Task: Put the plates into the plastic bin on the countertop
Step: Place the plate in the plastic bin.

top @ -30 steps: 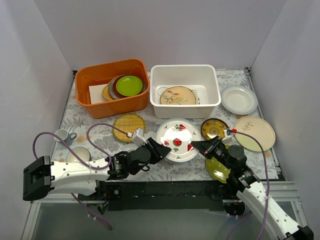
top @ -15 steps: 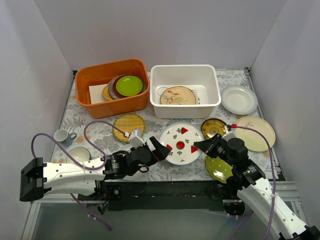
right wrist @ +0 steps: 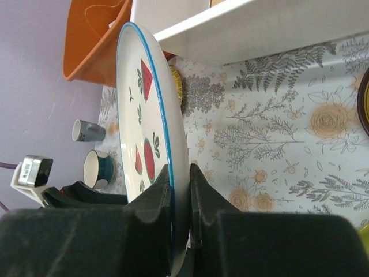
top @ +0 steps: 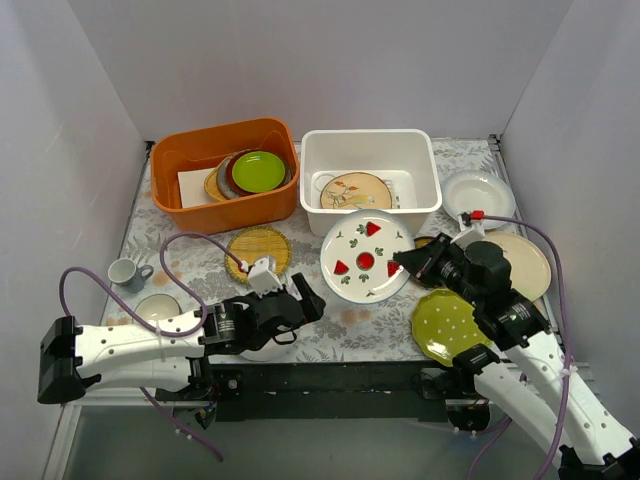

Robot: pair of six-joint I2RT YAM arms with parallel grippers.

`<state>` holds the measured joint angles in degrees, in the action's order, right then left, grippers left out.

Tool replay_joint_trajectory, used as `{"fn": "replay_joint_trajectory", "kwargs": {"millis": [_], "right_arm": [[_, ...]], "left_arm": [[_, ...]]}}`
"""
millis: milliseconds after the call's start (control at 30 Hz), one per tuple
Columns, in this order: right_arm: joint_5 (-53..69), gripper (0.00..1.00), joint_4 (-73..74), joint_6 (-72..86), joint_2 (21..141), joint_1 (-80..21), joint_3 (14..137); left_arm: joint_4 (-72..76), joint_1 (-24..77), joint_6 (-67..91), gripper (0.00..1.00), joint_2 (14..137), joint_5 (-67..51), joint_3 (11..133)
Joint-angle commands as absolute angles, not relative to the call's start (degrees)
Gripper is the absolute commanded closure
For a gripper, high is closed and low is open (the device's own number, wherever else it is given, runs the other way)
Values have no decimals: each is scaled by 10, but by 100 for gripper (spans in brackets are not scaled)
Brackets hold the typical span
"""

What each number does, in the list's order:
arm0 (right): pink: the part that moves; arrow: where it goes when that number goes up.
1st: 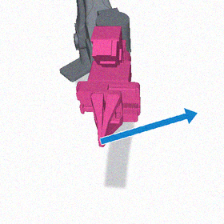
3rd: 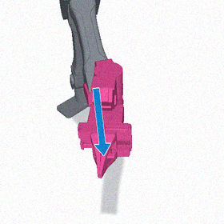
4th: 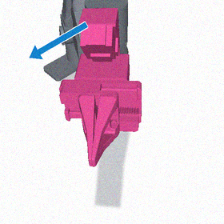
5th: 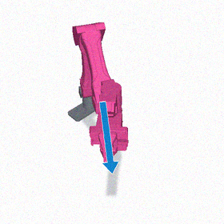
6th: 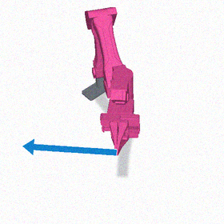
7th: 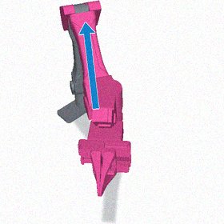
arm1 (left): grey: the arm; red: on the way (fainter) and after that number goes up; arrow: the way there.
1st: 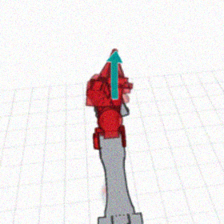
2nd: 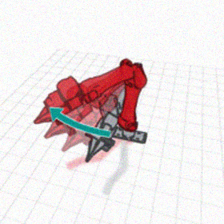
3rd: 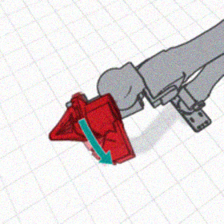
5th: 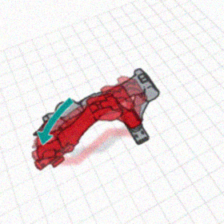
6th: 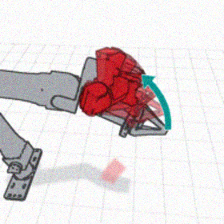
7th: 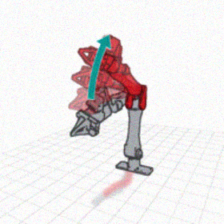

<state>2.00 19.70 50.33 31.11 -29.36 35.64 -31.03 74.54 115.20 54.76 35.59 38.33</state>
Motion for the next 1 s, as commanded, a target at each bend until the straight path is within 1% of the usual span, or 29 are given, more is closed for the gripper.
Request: {"fn": "replay_joint_trajectory", "kwargs": {"millis": [0, 133, 367, 433, 500, 533, 733, 800, 900, 967], "right_arm": [[31, 99, 95, 478, 353, -295, 434], [28, 99, 72, 457, 406, -294, 474], [28, 99, 91, 391, 517, -280, 625], [46, 99, 95, 376, 554, -269, 649], [70, 99, 93, 371, 585, -243, 677], [102, 99, 85, 373, 596, -230, 683], [249, 99, 27, 417, 667, -94, 701], [292, 99, 8, 431, 694, -75, 702], [341, 99, -57, 478, 730, -45, 692], [351, 99, -73, 490, 748, -37, 704]], "left_arm": [[-359, 749, 1172, 2, 564, 365, 394], [-359, 749, 1175, 2, 586, 352, 392], [-359, 751, 1181, 2, 601, 338, 387], [-359, 751, 1188, 2, 602, 337, 383], [-359, 752, 1191, 2, 602, 336, 379], [-359, 752, 1192, 2, 601, 335, 377], [-359, 752, 1201, 2, 597, 329, 367], [-359, 753, 1201, 2, 594, 328, 362], [-358, 753, 1210, 2, 586, 327, 354], [-359, 753, 1212, 2, 579, 326, 349]]}}
